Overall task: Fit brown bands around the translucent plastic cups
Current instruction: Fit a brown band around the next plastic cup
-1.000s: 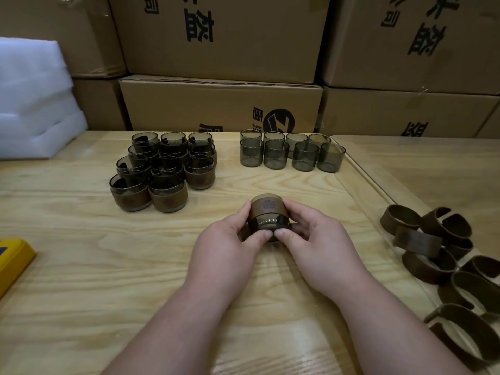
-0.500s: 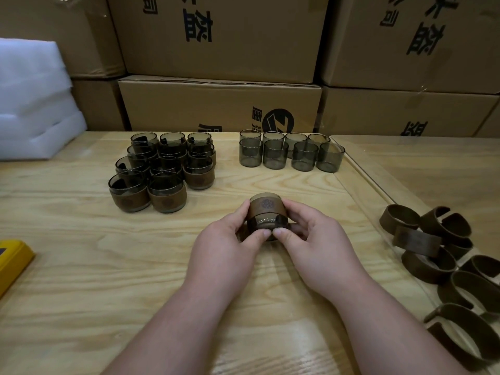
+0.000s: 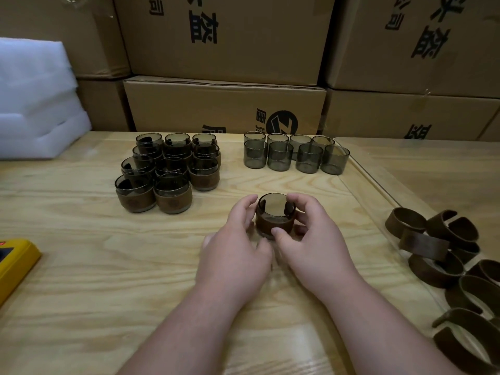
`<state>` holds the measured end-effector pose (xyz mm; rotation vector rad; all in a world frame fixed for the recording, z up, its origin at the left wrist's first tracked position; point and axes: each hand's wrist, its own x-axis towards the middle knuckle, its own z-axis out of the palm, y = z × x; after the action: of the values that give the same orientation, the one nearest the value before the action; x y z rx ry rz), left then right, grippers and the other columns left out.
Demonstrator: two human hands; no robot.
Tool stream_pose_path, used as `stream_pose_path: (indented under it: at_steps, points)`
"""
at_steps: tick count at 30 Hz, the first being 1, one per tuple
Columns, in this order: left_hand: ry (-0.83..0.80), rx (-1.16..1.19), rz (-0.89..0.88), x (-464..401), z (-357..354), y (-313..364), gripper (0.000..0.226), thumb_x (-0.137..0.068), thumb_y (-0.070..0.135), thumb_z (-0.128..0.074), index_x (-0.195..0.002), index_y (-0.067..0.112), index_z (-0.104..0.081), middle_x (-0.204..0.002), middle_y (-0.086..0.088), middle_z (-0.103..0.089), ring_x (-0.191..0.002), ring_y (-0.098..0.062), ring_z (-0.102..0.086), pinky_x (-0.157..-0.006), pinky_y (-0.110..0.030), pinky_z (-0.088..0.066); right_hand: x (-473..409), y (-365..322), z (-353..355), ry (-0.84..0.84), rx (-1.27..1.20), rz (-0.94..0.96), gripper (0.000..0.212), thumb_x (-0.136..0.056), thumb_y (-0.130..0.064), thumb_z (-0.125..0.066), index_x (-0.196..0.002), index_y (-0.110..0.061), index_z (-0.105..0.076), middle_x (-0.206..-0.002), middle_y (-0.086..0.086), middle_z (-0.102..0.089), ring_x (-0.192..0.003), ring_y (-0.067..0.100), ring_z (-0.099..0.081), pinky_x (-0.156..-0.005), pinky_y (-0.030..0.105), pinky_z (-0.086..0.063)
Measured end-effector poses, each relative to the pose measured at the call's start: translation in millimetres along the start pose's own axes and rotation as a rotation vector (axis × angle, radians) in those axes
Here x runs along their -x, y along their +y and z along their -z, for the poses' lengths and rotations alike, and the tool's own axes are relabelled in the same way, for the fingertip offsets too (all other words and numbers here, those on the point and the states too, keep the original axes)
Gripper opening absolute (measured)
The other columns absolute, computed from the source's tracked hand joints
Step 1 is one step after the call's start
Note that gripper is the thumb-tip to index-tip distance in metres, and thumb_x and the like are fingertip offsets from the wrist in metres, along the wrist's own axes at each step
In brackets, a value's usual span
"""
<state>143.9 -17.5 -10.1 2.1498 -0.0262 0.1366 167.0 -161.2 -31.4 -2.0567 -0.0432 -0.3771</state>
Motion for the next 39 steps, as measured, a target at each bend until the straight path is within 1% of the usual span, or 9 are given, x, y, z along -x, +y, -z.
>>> stream_pose_path:
  at_steps: [4, 7, 9, 15, 22, 26, 29, 36, 39]
  points:
    - [0.053, 0.056, 0.029, -2, 0, 0, 0.072, -0.082, 0.029, -0.058, -0.146, 0.051, -0.031, -0.142, 0.031, -0.055, -0.130, -0.001, -0.054, -0.114, -0.040, -0.041, -9, -4, -8, -0.034, 0.009, -0.032, 0.079, -0.084, -0.022, -0.082, -0.151, -0.032, -0.041, -0.143, -0.018, -0.058, -0.131, 0.005, -0.056, -0.112, 0.032, -0.046]
    - [0.160, 0.107, 0.086, -6, -2, -4, 0.066, -0.088, 0.026, -0.062, -0.145, 0.047, -0.037, -0.123, 0.032, -0.056, -0.128, -0.004, -0.055, -0.102, -0.025, -0.043, -19, -8, -20, -0.086, 0.100, 0.037, 0.068, -0.086, -0.029, -0.080, -0.145, -0.036, -0.048, -0.126, -0.032, -0.060, -0.126, 0.006, -0.059, -0.103, 0.026, -0.046]
    - [0.231, 0.144, 0.100, -8, -3, -6, 0.059, -0.092, 0.028, -0.062, -0.145, 0.042, -0.041, -0.122, 0.031, -0.055, -0.127, -0.001, -0.054, -0.096, -0.020, -0.041, -27, -12, -29, -0.117, 0.150, 0.069, 0.065, -0.087, -0.033, -0.077, -0.145, -0.038, -0.048, -0.129, -0.029, -0.061, -0.124, 0.008, -0.060, -0.104, 0.032, -0.048]
    - [0.366, 0.217, 0.134, -15, -4, -5, 0.051, -0.103, 0.035, -0.047, -0.153, 0.031, -0.037, -0.144, 0.012, -0.057, -0.133, -0.006, -0.053, -0.111, -0.033, -0.046, -54, -17, -59, -0.154, 0.223, 0.120, 0.067, -0.083, -0.042, -0.075, -0.142, -0.047, -0.044, -0.138, -0.019, -0.056, -0.115, 0.013, -0.060, -0.101, 0.045, -0.051]
    - [0.322, 0.252, 0.159, -9, 7, -1, 0.084, -0.078, 0.040, -0.042, -0.159, 0.030, -0.024, -0.157, 0.007, -0.045, -0.142, -0.013, -0.046, -0.117, -0.040, -0.041, -72, -19, -88, -0.185, 0.252, 0.209, 0.066, -0.084, -0.053, -0.069, -0.145, -0.046, -0.043, -0.107, -0.028, -0.043, -0.090, -0.002, -0.050, -0.079, 0.028, -0.047]
    - [0.311, 0.261, 0.155, -7, 10, 1, 0.081, -0.083, 0.037, -0.050, -0.159, 0.032, -0.024, -0.156, 0.008, -0.046, -0.140, -0.013, -0.048, -0.115, -0.040, -0.043, -75, -19, -94, -0.185, 0.176, 0.209, 0.060, -0.087, -0.038, -0.072, -0.142, -0.045, -0.048, -0.096, -0.024, -0.056, -0.078, -0.003, -0.058, -0.069, 0.022, -0.047]
    - [0.353, 0.276, 0.170, -8, 7, 3, 0.071, -0.090, 0.053, -0.047, -0.156, 0.034, -0.029, -0.151, 0.008, -0.048, -0.134, -0.013, -0.052, -0.111, -0.038, -0.046, -71, -15, -88, -0.176, -0.048, 0.138, 0.055, -0.091, -0.021, -0.068, -0.139, -0.043, -0.052, -0.095, -0.021, -0.066, -0.074, -0.005, -0.064, -0.062, 0.009, -0.047]
    - [0.301, 0.259, 0.172, -9, 4, -6, 0.064, -0.089, 0.029, -0.062, -0.147, 0.041, -0.037, -0.141, 0.019, -0.047, -0.126, -0.005, -0.052, -0.107, -0.037, -0.046, -94, 7, -41, 0.034, 0.099, -0.071, 0.043, -0.094, -0.025, -0.059, -0.136, -0.033, -0.056, -0.114, -0.015, -0.062, -0.088, -0.002, -0.058, -0.082, 0.026, -0.044]
    - [0.281, 0.267, 0.173, -10, 4, -5, 0.061, -0.088, 0.029, -0.063, -0.142, 0.044, -0.040, -0.128, 0.026, -0.048, -0.120, -0.006, -0.055, -0.104, -0.039, -0.049, -115, 20, -14, 0.253, 0.148, -0.178, 0.044, -0.092, -0.023, -0.056, -0.136, -0.027, -0.058, -0.123, -0.005, -0.060, -0.096, 0.013, -0.061, -0.082, 0.031, -0.046]
